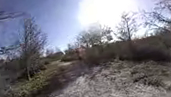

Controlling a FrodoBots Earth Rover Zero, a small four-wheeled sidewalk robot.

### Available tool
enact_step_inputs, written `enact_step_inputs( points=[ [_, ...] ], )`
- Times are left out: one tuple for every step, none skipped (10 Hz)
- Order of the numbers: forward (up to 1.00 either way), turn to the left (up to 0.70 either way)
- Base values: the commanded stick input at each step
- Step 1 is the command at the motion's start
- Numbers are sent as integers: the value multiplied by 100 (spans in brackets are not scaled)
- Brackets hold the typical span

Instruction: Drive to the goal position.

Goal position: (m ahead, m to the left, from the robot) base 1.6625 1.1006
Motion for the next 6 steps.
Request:
enact_step_inputs(
  points=[
    [70,-3],
    [70,-1],
    [70,0],
    [70,0],
    [70,0],
    [70,0]
  ],
)
